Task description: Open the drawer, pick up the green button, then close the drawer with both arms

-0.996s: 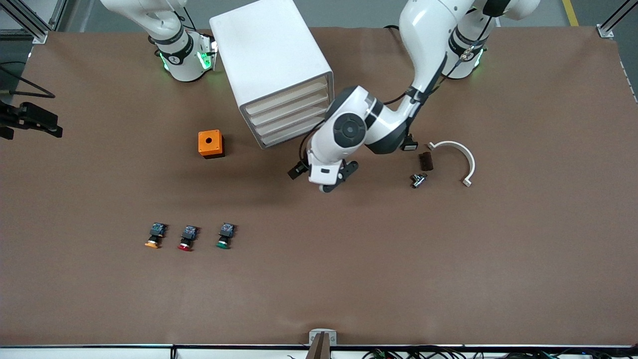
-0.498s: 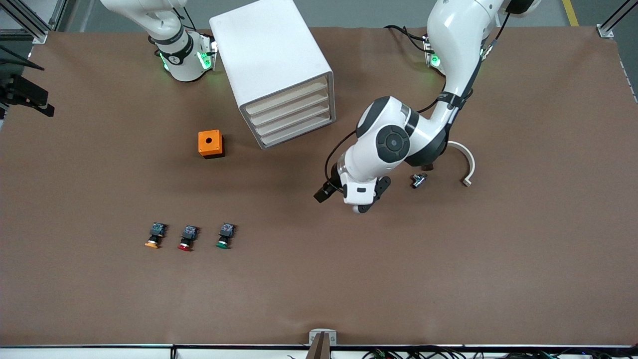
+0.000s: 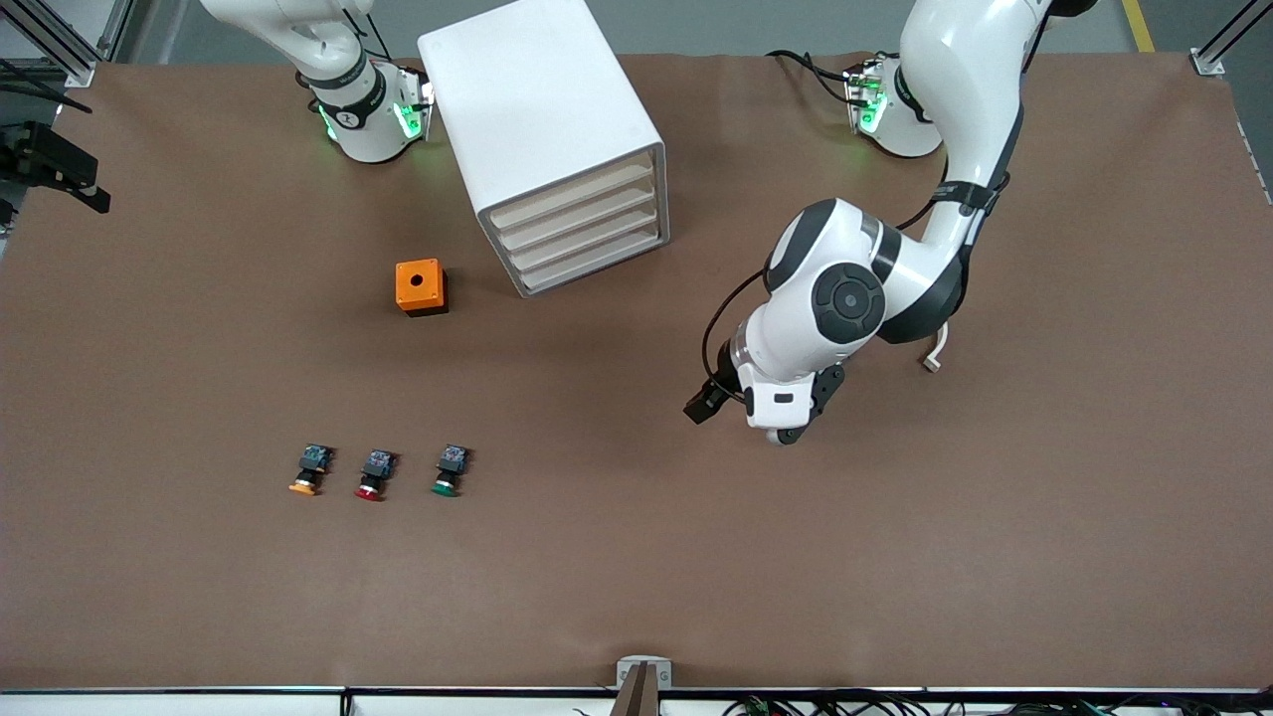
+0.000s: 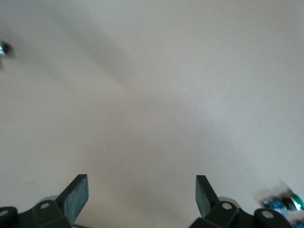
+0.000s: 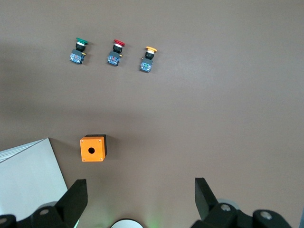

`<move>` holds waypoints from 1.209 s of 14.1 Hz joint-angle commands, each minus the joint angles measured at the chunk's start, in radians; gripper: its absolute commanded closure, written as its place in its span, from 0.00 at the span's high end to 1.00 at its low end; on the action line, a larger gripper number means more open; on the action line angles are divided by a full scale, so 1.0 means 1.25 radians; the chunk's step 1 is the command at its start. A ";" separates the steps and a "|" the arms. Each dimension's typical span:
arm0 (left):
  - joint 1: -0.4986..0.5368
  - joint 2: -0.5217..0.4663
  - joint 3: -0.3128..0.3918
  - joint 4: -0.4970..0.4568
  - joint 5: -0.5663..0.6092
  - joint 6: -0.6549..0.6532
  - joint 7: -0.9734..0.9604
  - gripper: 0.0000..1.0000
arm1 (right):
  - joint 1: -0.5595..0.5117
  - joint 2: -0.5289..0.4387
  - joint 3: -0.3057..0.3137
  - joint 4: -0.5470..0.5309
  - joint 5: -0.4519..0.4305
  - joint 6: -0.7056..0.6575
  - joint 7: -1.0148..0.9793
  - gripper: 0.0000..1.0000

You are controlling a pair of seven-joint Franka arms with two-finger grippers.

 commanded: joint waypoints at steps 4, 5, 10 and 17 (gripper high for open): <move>0.085 -0.141 -0.004 -0.014 0.143 -0.145 0.057 0.99 | -0.018 -0.065 0.017 -0.073 0.031 0.016 0.022 1.00; 0.112 -0.168 -0.007 -0.014 0.143 -0.178 0.116 0.99 | -0.019 -0.067 0.016 -0.074 0.042 0.016 0.035 1.00; 0.210 -0.255 -0.009 -0.017 0.140 -0.379 0.389 0.99 | -0.020 -0.068 0.015 -0.075 0.045 0.001 0.099 1.00; 0.345 -0.382 -0.007 -0.092 0.129 -0.478 0.708 0.99 | -0.039 -0.067 0.006 -0.080 0.072 -0.009 0.106 1.00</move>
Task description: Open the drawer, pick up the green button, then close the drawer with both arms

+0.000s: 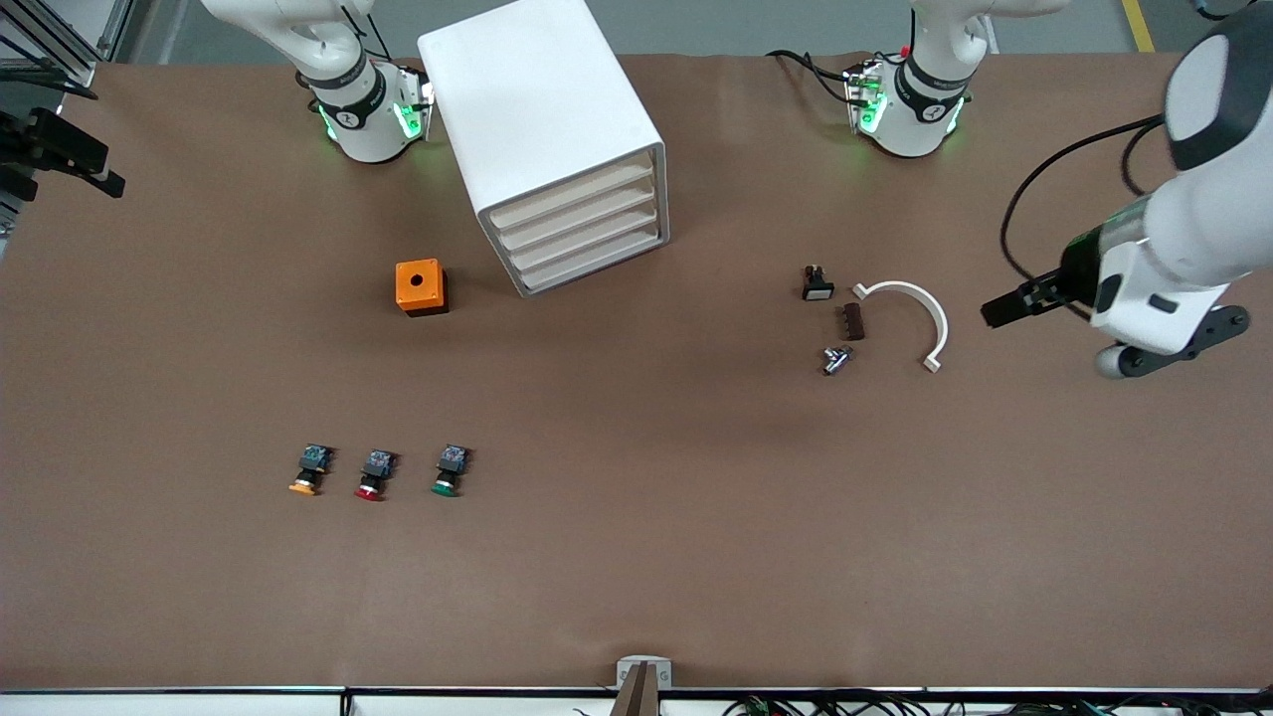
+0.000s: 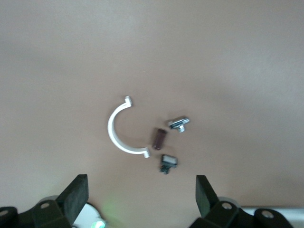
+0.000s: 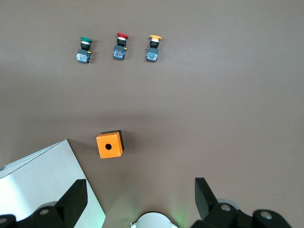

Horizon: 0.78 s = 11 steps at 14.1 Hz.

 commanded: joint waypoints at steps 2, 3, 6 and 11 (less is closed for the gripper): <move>0.015 -0.089 0.017 -0.105 -0.007 0.005 0.092 0.99 | -0.015 -0.020 0.008 -0.018 0.016 0.000 0.035 1.00; 0.024 -0.105 0.022 -0.121 -0.012 0.006 0.113 0.99 | -0.015 -0.020 0.008 -0.018 0.016 0.001 0.040 1.00; 0.045 -0.136 0.022 -0.165 -0.013 0.034 0.157 0.99 | -0.015 -0.016 0.008 -0.007 0.013 0.011 0.037 1.00; 0.053 -0.265 0.038 -0.330 -0.012 0.164 0.174 0.99 | -0.015 -0.012 0.009 0.009 -0.011 0.015 0.029 1.00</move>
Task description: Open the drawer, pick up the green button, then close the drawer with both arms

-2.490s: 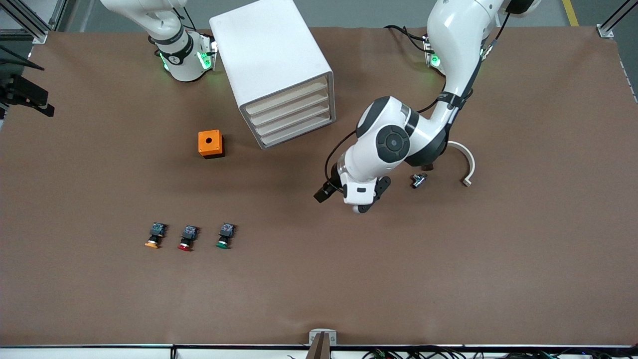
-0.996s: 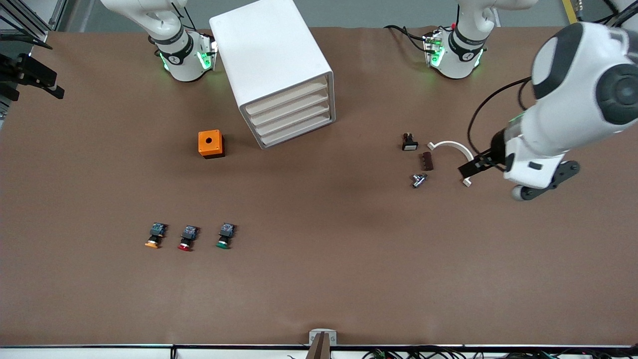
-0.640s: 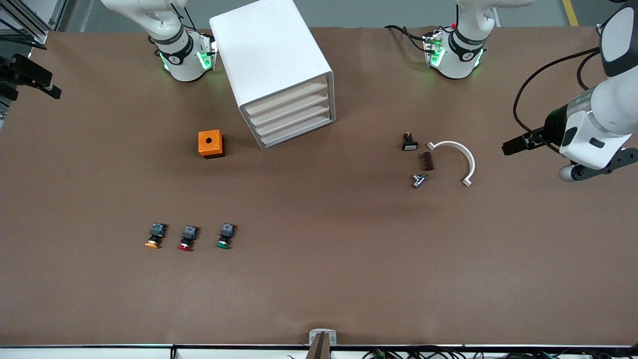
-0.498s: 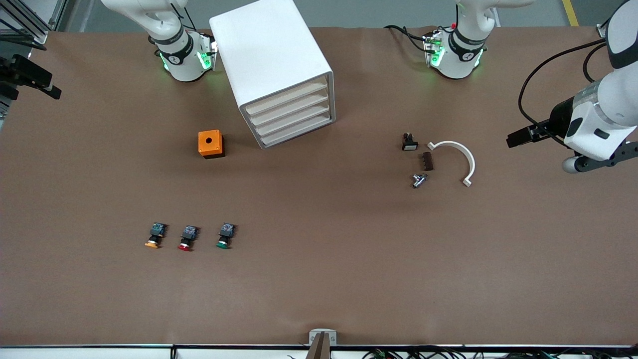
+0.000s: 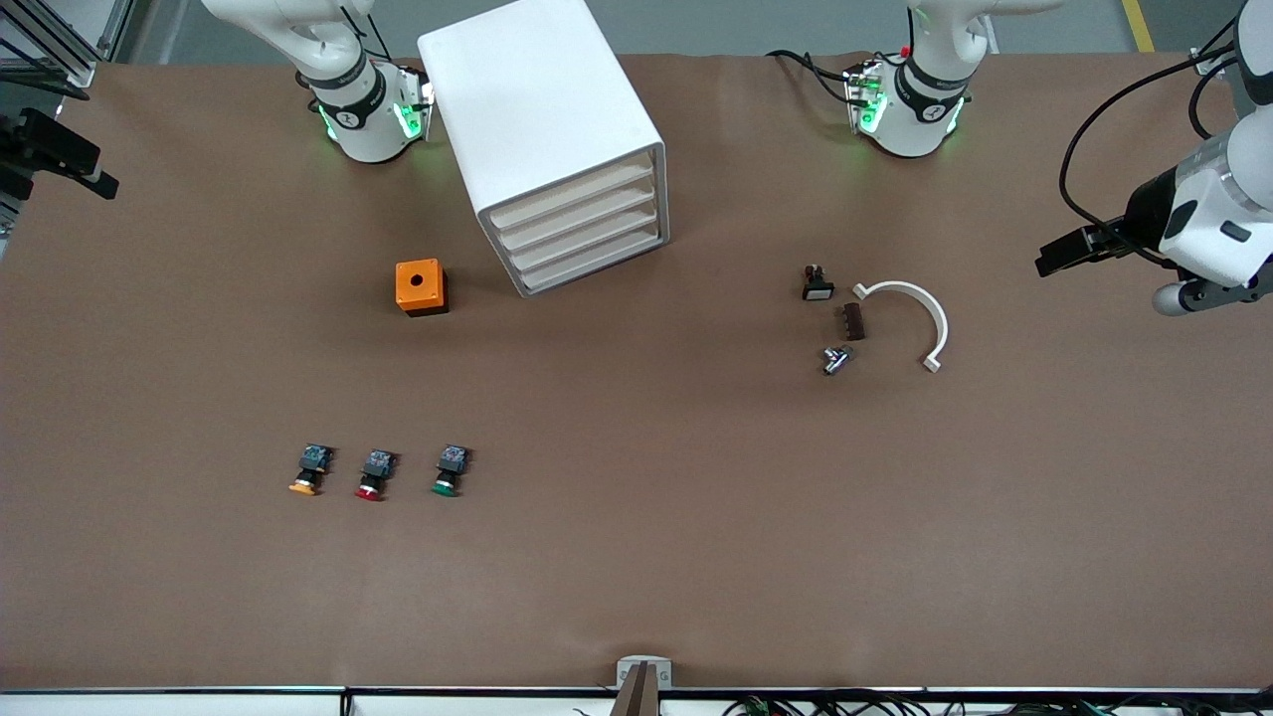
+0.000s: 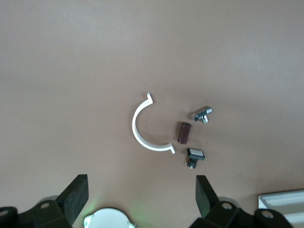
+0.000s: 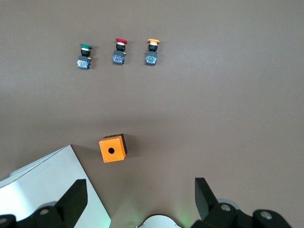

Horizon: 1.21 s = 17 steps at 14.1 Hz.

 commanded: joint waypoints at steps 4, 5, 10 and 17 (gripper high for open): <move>0.010 -0.088 0.005 -0.087 0.005 0.096 0.086 0.99 | -0.013 -0.011 0.009 0.001 -0.021 0.031 0.000 1.00; 0.010 -0.079 0.005 -0.066 0.009 0.096 0.092 0.99 | -0.013 -0.011 0.009 0.001 -0.021 0.033 0.000 1.00; 0.010 -0.057 0.005 -0.001 0.023 0.092 0.091 0.99 | -0.015 -0.012 0.008 -0.004 -0.021 0.031 -0.037 1.00; 0.009 -0.042 0.004 0.060 0.023 0.011 0.097 1.00 | -0.011 -0.015 0.014 -0.010 -0.035 0.026 -0.039 1.00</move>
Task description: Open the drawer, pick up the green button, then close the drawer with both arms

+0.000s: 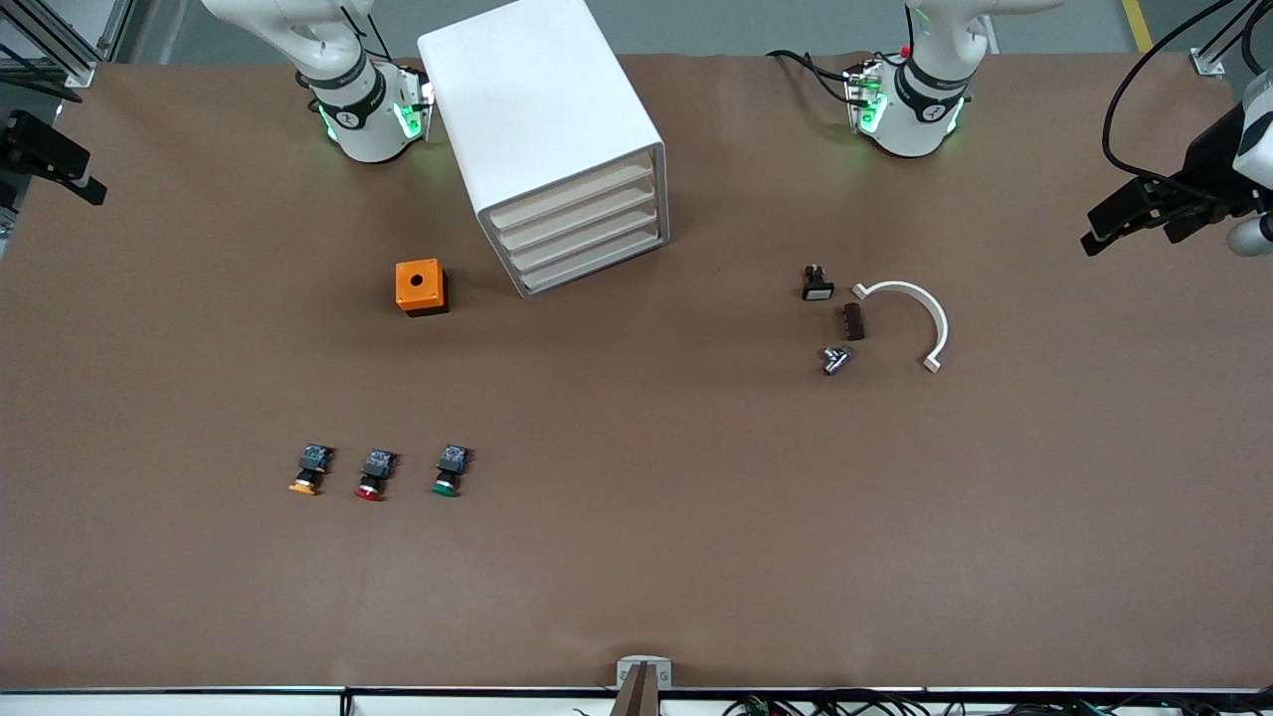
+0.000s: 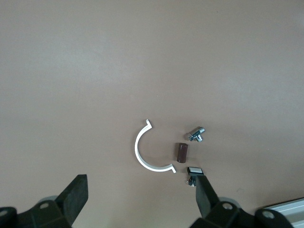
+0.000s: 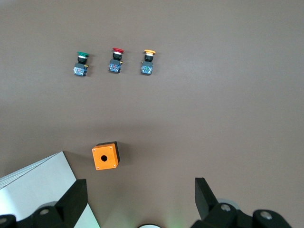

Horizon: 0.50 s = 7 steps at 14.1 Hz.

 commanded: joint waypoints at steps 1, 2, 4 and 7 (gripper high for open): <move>0.001 0.016 0.000 0.025 0.015 -0.019 0.017 1.00 | -0.011 -0.014 0.012 -0.010 -0.012 -0.004 -0.011 1.00; 0.001 0.016 0.000 0.025 0.014 -0.019 0.014 1.00 | -0.011 -0.014 0.012 -0.010 -0.013 -0.004 -0.011 1.00; -0.001 0.024 0.000 0.026 0.014 -0.019 0.011 1.00 | -0.011 -0.016 0.012 -0.018 -0.014 -0.004 -0.011 1.00; 0.000 0.025 0.000 0.026 0.015 -0.021 0.011 1.00 | -0.007 -0.018 0.013 -0.020 -0.014 -0.007 -0.011 1.00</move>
